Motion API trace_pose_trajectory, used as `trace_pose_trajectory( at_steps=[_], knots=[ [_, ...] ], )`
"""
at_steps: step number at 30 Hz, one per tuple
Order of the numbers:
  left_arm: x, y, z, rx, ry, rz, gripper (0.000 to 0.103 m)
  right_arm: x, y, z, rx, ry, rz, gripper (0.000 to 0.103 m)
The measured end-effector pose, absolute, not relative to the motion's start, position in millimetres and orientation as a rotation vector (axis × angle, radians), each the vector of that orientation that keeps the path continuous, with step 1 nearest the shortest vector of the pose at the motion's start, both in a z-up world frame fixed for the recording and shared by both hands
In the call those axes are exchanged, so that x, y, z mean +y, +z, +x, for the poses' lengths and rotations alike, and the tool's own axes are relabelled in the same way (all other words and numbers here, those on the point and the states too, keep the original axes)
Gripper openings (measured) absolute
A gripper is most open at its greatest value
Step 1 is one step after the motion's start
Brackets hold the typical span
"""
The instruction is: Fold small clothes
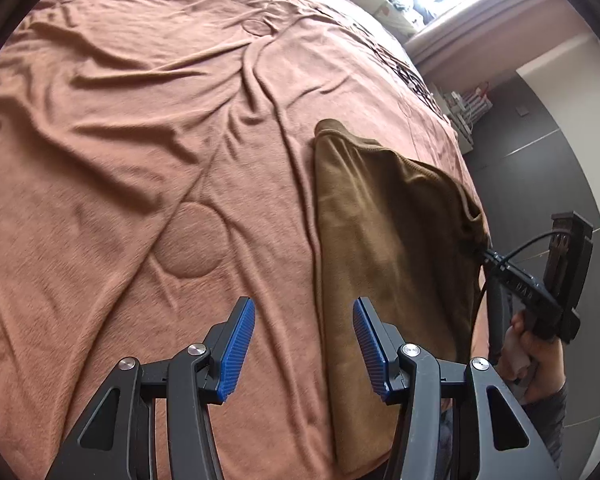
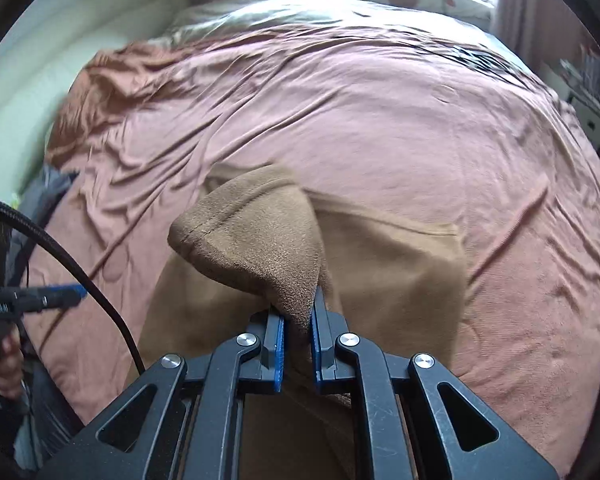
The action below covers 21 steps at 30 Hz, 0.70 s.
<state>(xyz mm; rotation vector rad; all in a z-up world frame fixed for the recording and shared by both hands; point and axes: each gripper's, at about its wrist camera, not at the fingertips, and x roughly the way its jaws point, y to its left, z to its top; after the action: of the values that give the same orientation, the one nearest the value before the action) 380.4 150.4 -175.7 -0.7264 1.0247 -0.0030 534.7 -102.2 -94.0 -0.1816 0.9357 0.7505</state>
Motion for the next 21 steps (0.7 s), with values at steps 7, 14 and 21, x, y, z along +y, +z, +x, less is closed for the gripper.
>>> trace_pose_trajectory(
  at_steps=[7, 14, 21],
  knots=[
    [134.2, -180.3, 408.2, 1.056, -0.017, -0.686, 0.053, -150.1, -115.9, 584.2, 1.013, 0.725, 0.06, 0.007],
    [121.8, -193.4, 427.6, 1.1, -0.024, -0.669, 0.053, -172.9, -149.6, 614.7, 1.084, 0.699, 0.204, 0.006],
    [109.9, -204.6, 430.6, 1.139, -0.043, -0.656, 0.053, -190.0, -156.1, 624.1, 1.109, 0.667, 0.307, 0.006]
  ],
)
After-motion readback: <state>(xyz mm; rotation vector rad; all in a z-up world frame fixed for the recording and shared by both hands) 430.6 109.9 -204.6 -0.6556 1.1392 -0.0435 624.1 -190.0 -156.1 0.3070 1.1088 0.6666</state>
